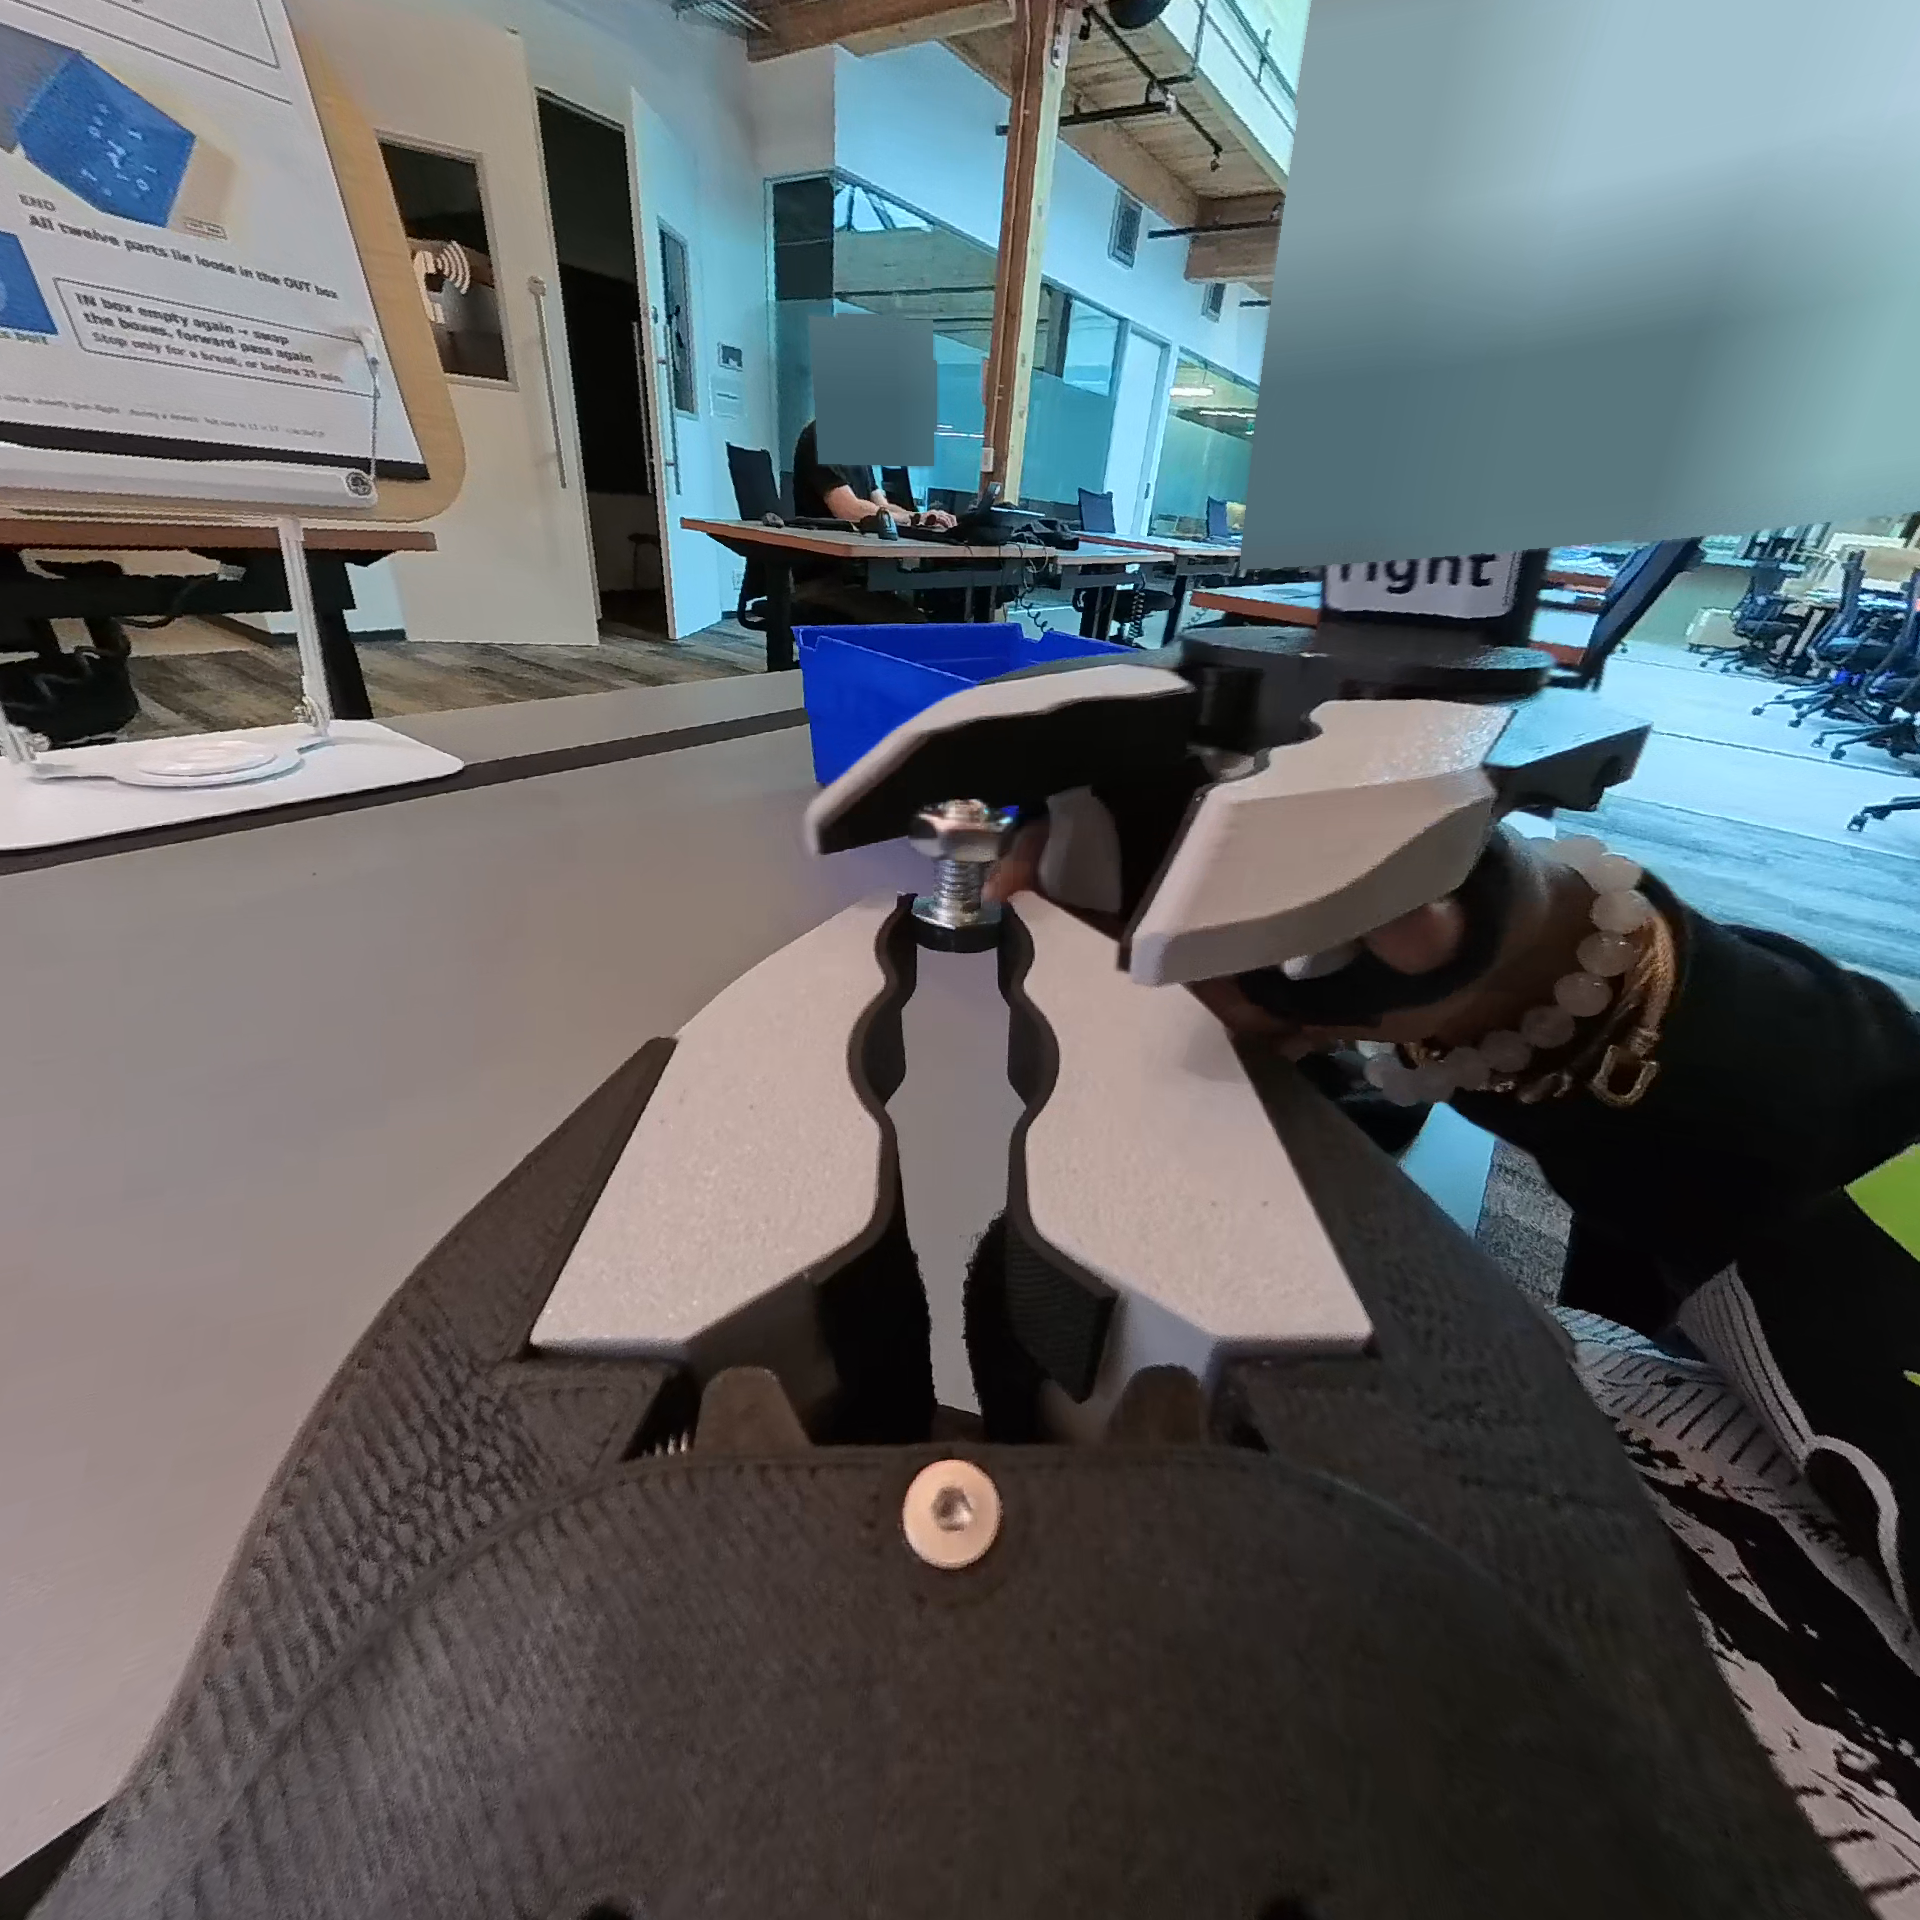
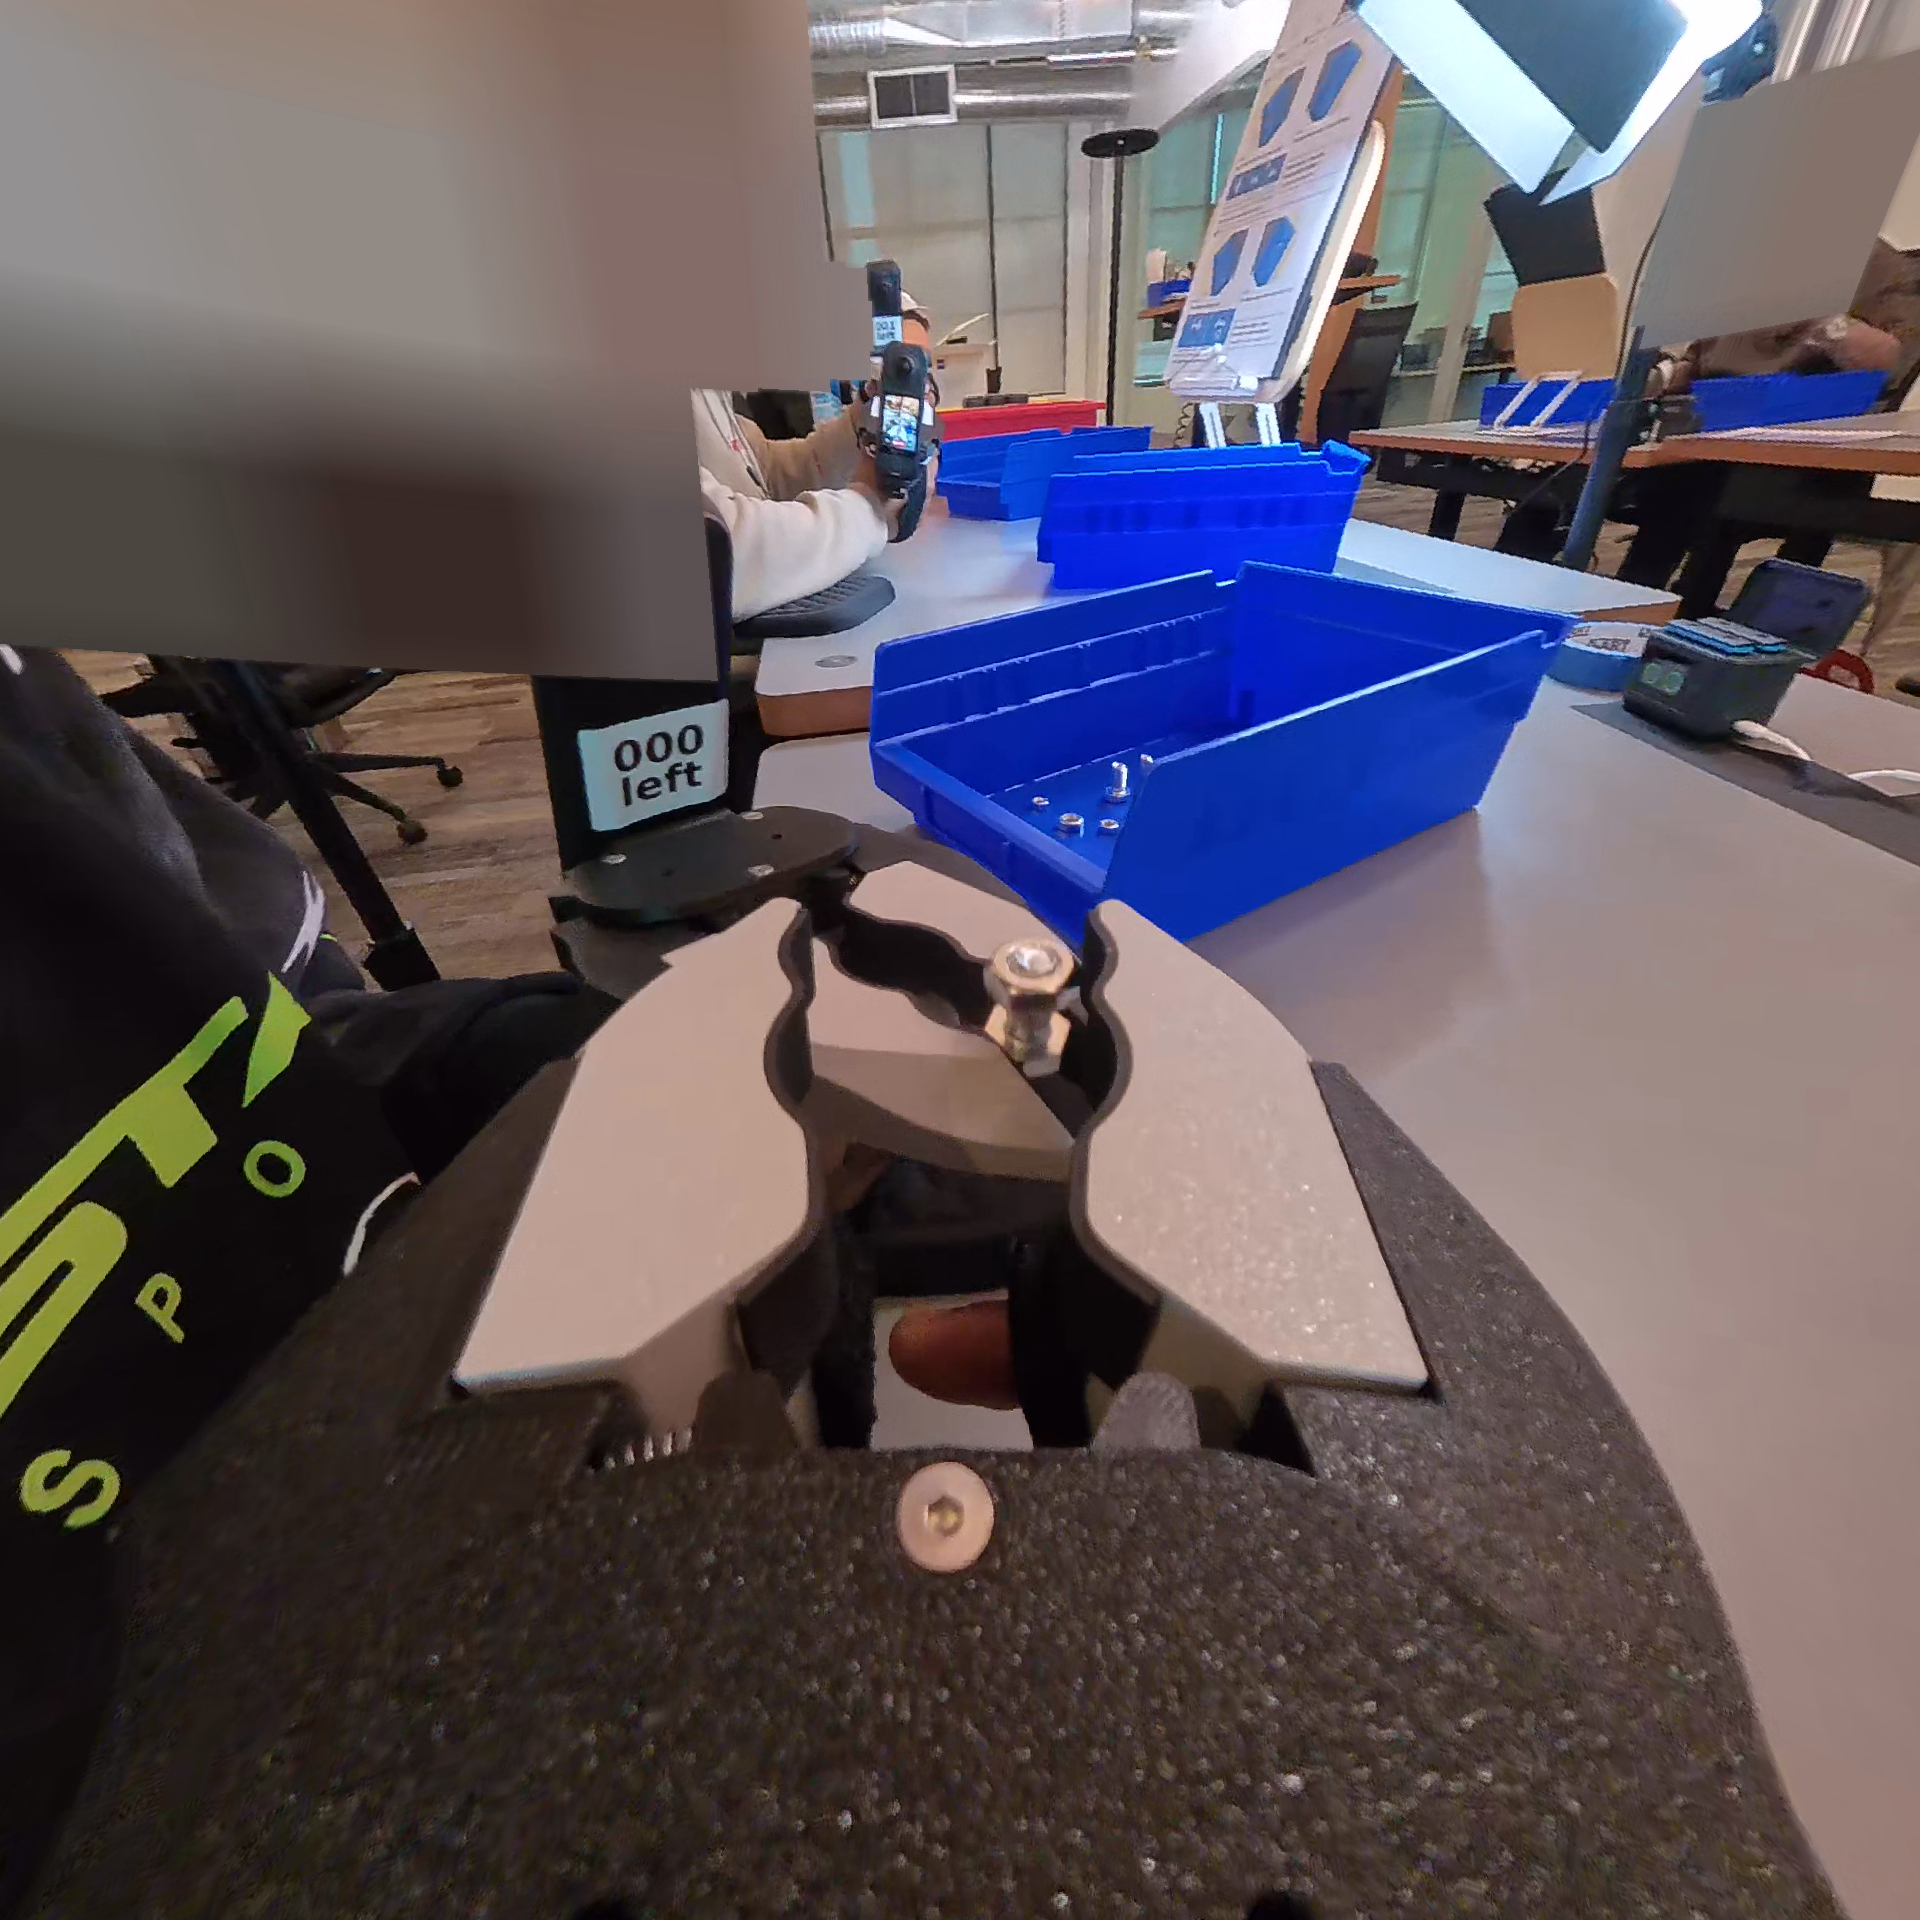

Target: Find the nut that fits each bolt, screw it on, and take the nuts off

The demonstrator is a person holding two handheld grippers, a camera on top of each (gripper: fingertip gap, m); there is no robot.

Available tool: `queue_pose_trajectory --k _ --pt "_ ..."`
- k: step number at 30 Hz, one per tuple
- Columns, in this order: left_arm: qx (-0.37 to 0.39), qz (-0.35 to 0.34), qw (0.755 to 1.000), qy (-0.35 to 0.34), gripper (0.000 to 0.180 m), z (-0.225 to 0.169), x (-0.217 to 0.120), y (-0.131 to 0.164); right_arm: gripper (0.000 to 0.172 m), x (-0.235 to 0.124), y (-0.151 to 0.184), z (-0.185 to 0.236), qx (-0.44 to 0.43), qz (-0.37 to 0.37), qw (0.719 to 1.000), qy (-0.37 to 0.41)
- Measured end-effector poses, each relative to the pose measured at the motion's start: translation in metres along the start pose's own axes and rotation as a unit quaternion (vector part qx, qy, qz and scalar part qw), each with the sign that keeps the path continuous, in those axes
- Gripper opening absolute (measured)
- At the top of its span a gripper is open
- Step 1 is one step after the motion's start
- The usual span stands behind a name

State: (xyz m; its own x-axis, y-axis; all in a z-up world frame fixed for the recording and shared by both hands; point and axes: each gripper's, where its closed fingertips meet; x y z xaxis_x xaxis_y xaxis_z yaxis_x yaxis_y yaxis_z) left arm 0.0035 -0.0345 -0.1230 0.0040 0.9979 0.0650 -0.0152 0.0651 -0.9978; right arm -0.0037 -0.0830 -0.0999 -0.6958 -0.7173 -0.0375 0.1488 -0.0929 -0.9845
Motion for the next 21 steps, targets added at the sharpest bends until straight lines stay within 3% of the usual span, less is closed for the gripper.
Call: queue_pose_trajectory --k 3,5,6,8,14,17,21 --pt "-0.006 -0.002 1.0 -0.005 0.015 0.002 -0.001 0.0 0.039 -0.015 0.001 -0.003 0.007 0.008 1.0 0.012" --pt "-0.01 0.001 1.0 -0.012 0.015 0.005 0.0 0.001 0.008 -0.029 -0.001 0.01 0.01 0.004 0.999 -0.034" --pt "-0.011 0.003 1.0 -0.01 0.015 0.005 0.0 0.001 0.007 -0.033 -0.003 0.014 0.02 -0.002 0.999 -0.048" --pt "-0.008 0.002 1.0 -0.01 0.015 0.004 0.0 0.001 0.01 -0.035 -0.003 0.009 0.014 0.001 0.999 -0.03" --pt "-0.003 0.002 1.0 -0.007 0.015 0.002 0.0 0.0 0.046 -0.017 -0.001 -0.005 0.002 -0.003 1.0 0.009" --pt "-0.003 0.002 1.0 -0.005 0.015 0.002 0.0 0.001 0.047 -0.012 -0.001 -0.006 -0.007 0.001 1.0 0.011" --pt "0.001 0.003 1.0 -0.005 0.015 0.001 0.001 0.001 0.029 -0.017 -0.008 -0.008 -0.025 0.005 0.999 0.024"
Point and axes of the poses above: each gripper's, where its closed fingertips meet, x out along the fingers, y out of its underside, z = x × y across the jaws, and after that the axes turned 6 degrees about x, right-handed
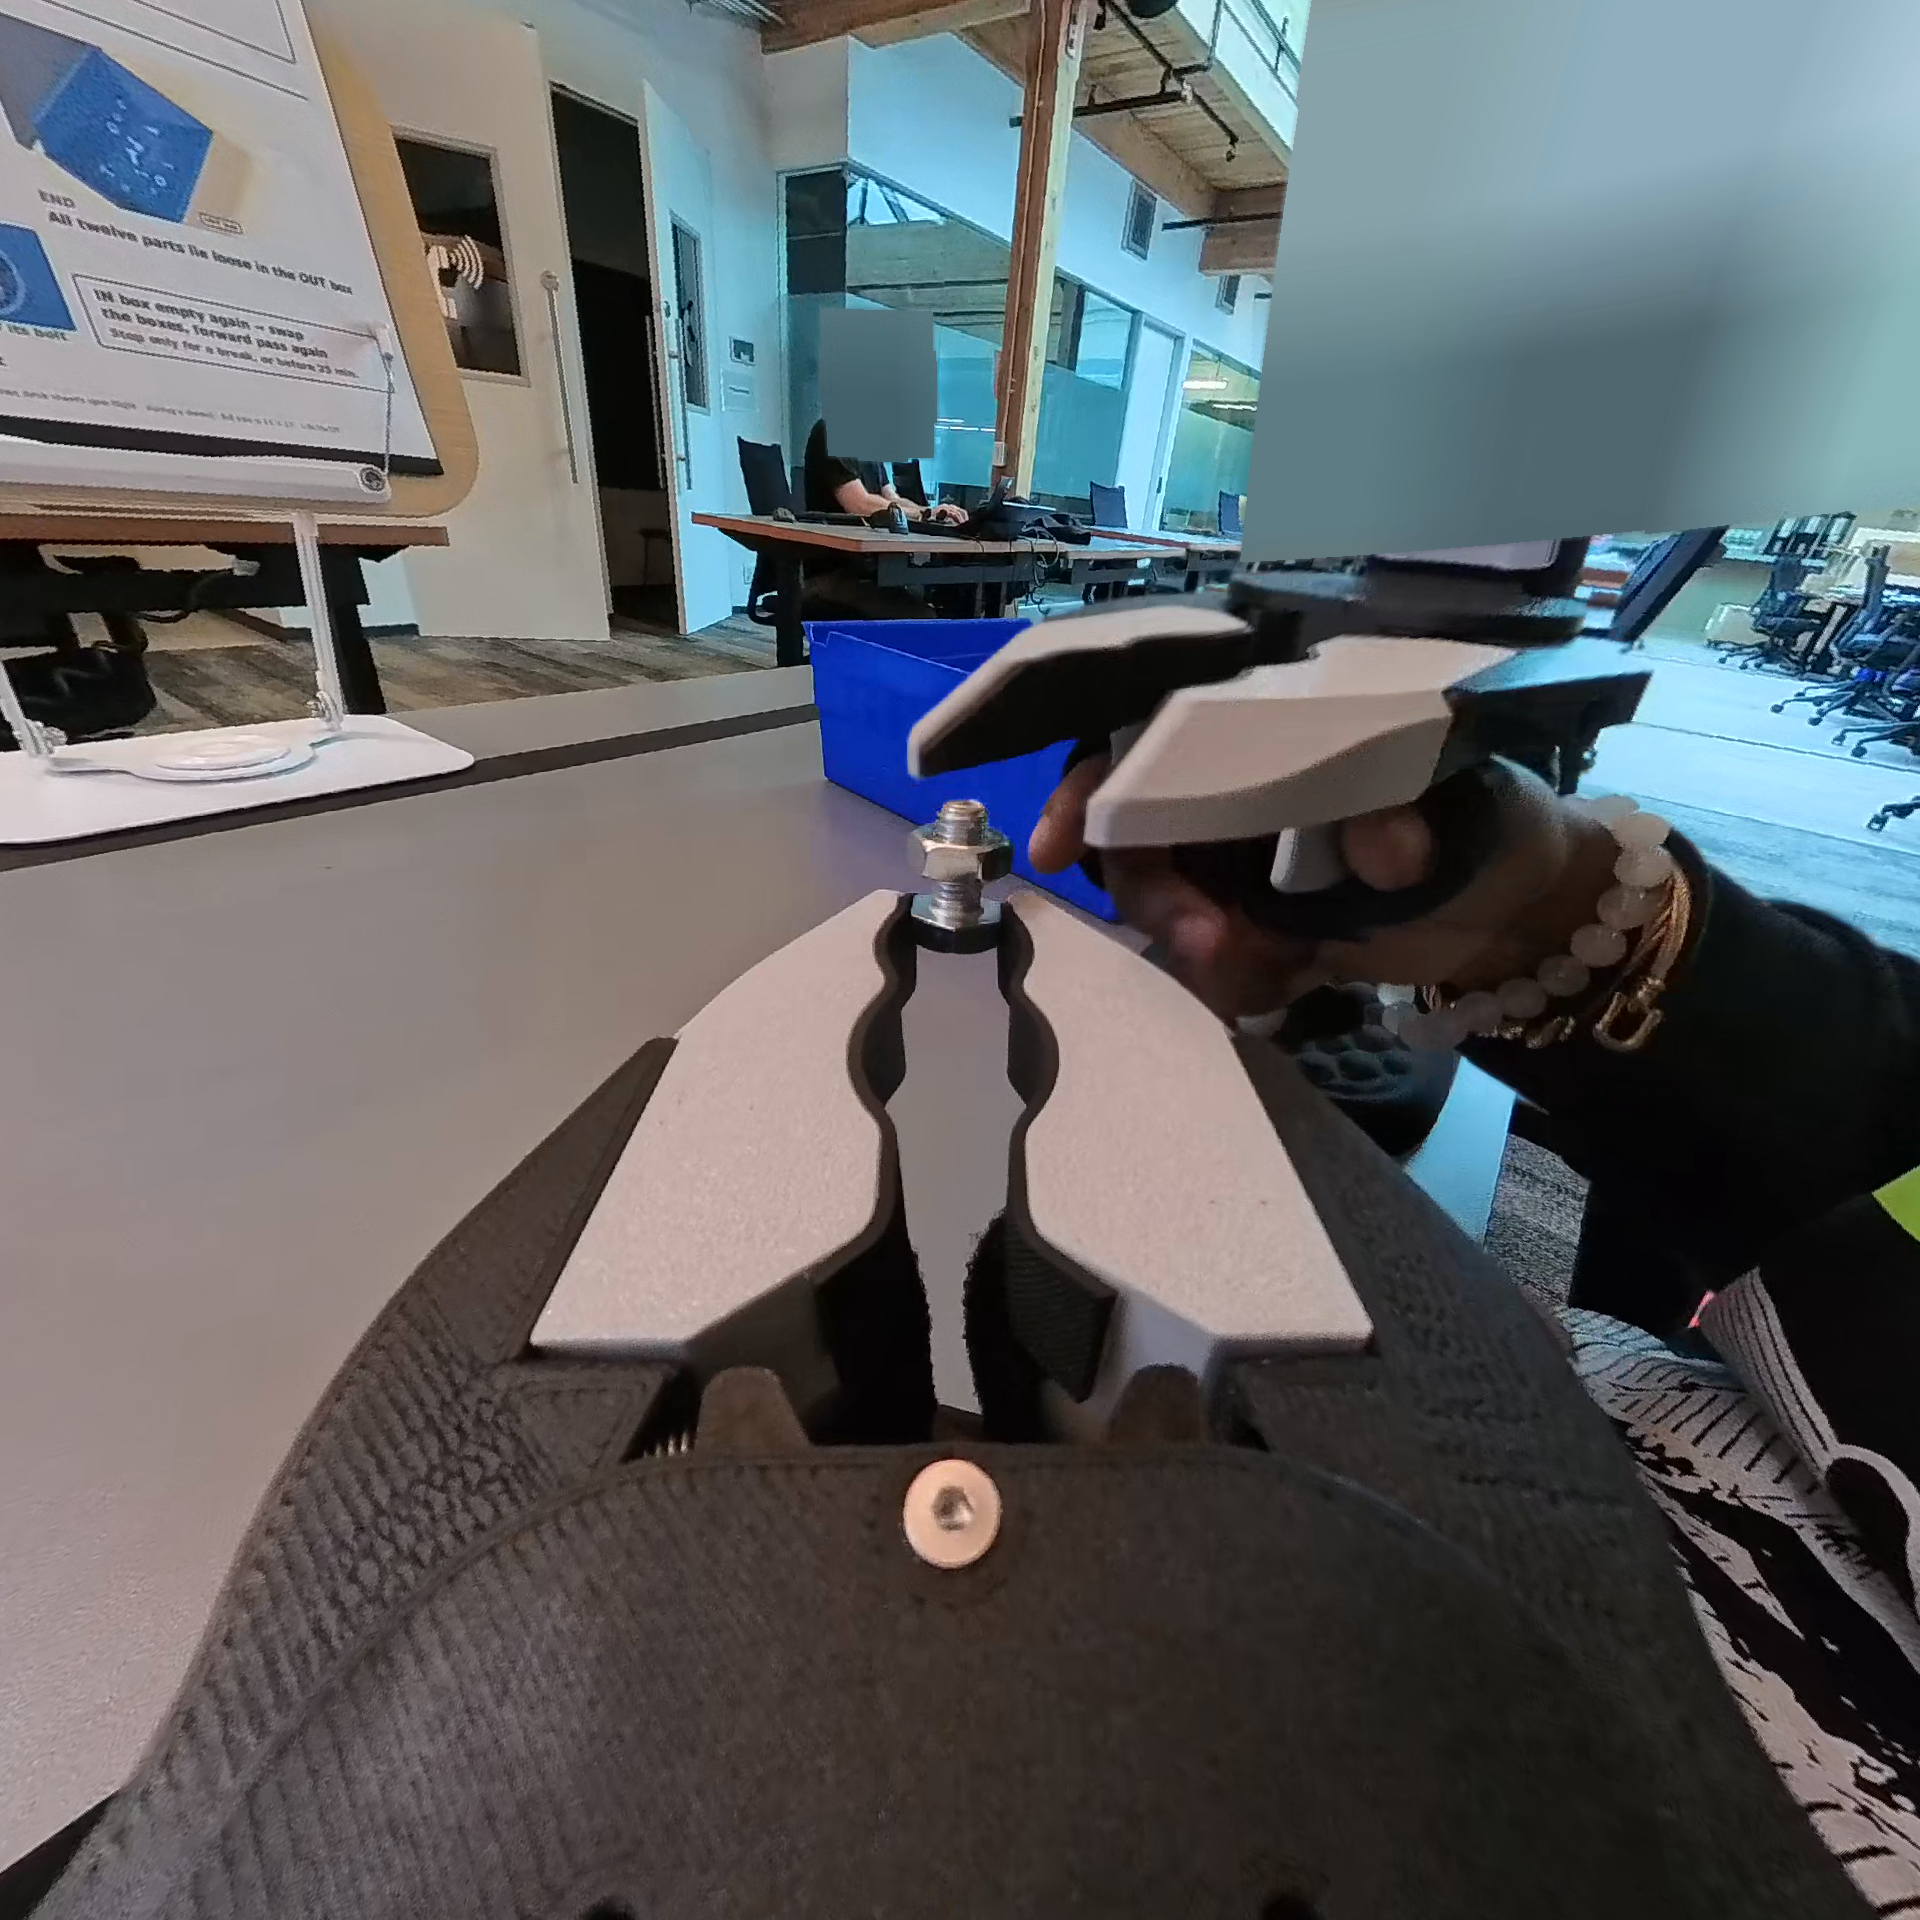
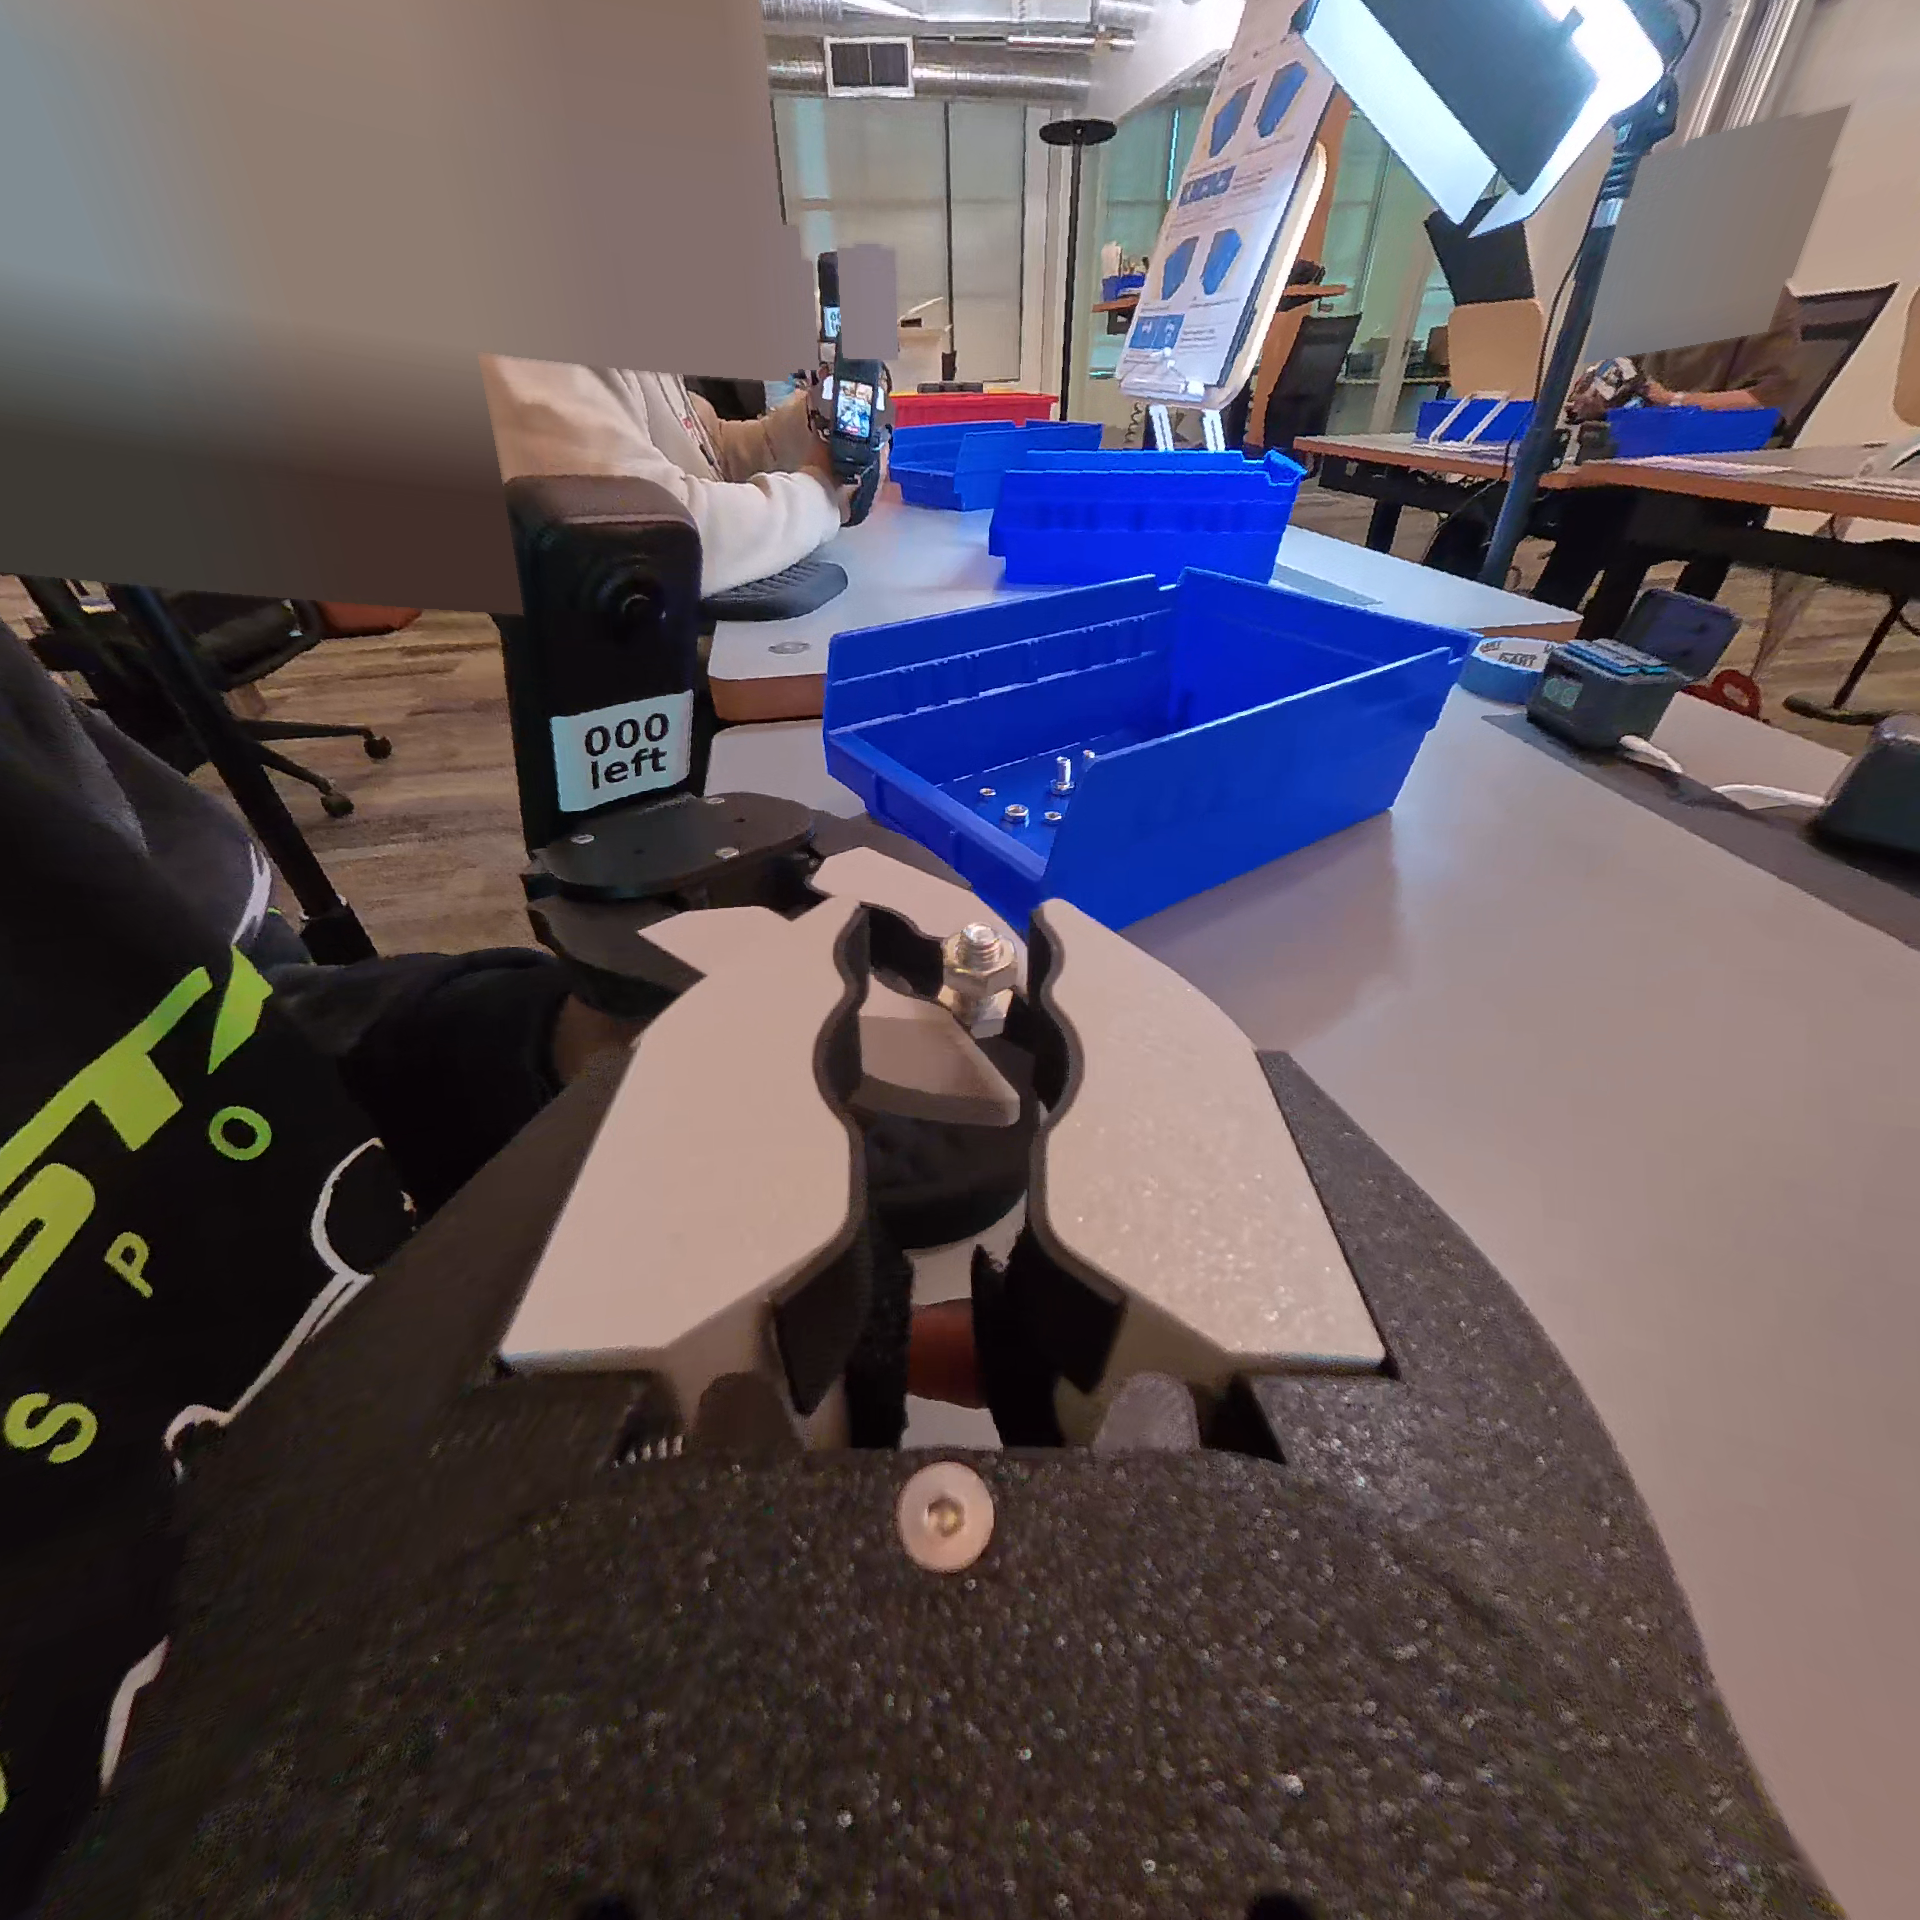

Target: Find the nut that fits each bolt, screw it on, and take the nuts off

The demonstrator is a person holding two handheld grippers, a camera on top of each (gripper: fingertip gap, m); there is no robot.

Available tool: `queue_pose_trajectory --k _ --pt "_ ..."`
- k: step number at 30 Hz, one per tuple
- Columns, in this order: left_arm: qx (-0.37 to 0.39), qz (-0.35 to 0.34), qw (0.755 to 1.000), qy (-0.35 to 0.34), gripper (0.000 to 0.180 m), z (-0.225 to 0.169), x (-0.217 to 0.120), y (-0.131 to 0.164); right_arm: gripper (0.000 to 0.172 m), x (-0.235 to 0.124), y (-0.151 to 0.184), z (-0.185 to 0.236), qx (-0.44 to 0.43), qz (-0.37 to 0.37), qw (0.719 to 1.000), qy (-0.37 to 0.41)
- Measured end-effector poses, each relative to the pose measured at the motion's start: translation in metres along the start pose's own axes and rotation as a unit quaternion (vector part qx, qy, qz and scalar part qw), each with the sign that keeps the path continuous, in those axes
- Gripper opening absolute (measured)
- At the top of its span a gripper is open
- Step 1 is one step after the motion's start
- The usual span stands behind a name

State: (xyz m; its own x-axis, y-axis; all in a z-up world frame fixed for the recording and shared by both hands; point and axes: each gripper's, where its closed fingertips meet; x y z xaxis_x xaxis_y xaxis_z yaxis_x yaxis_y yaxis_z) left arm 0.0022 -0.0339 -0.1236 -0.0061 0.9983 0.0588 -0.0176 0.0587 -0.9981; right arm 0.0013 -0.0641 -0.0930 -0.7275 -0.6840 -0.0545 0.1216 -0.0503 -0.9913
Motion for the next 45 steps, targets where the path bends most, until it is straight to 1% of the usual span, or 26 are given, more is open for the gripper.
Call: queue_pose_trajectory --k 3,8,12,14,17,20,24,27,35,37,39,41,45 --pt "0.005 0.003 1.0 0.001 0.015 -0.001 0.001 0.001 0.03 -0.002 -0.002 -0.003 -0.011 0.007 1.0 0.006" --pt "0.007 0.003 1.0 -0.001 0.015 -0.001 0.001 0.001 0.037 0.004 0.009 0.002 0.001 0.031 0.999 -0.015" --pt "0.008 0.003 1.0 -0.003 0.015 -0.001 0.001 0.001 0.031 -0.003 0.011 0.003 0.003 0.038 0.999 -0.008" --pt "0.006 0.004 1.0 -0.003 0.015 0.0 0.001 0.001 0.021 -0.008 0.009 0.003 0.003 0.039 0.999 -0.011" --pt "0.007 0.006 1.0 -0.003 0.015 -0.001 0.001 0.001 0.02 -0.011 0.0 -0.002 -0.003 0.02 1.0 0.007" --pt "0.019 0.012 1.0 -0.004 0.015 -0.002 0.002 0.003 0.015 -0.007 0.001 -0.005 -0.022 0.039 0.999 0.025" --pt "0.028 0.016 0.999 -0.005 0.015 -0.004 0.003 0.004 0.014 -0.003 0.009 -0.005 -0.031 0.072 0.997 0.027" --pt "0.025 0.014 1.0 -0.005 0.015 -0.003 0.003 0.003 0.018 -0.003 0.009 -0.004 -0.019 0.065 0.997 0.021" --pt "0.02 0.013 1.0 -0.007 0.015 -0.002 0.003 0.003 0.017 -0.009 0.01 0.001 0.017 0.066 0.998 -0.002" --pt "0.019 0.014 1.0 -0.007 0.015 -0.002 0.003 0.003 0.017 -0.009 0.008 0.001 0.012 0.061 0.998 0.001" --pt "0.023 0.016 1.0 -0.007 0.015 -0.003 0.003 0.004 0.021 -0.009 0.006 -0.002 -0.008 0.052 0.998 0.019" --pt "0.023 0.016 1.0 -0.007 0.015 -0.003 0.003 0.004 0.019 -0.008 0.006 -0.003 -0.021 0.054 0.998 0.027" --pt "0.021 0.015 1.0 -0.007 0.015 -0.002 0.003 0.004 0.018 -0.006 0.01 0.0 0.0 0.063 0.998 0.009"
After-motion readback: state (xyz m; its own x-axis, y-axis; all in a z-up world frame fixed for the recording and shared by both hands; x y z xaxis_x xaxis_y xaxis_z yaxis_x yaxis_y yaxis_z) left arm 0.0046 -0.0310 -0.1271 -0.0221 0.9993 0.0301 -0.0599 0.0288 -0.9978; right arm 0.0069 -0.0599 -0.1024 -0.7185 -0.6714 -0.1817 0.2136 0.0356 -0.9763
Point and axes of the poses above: each gripper's, where its closed fingertips meet, x out along the fingers, y out of its underside, z = x × y across the jaws, and after that the axes turned 6 degrees about x, right-handed
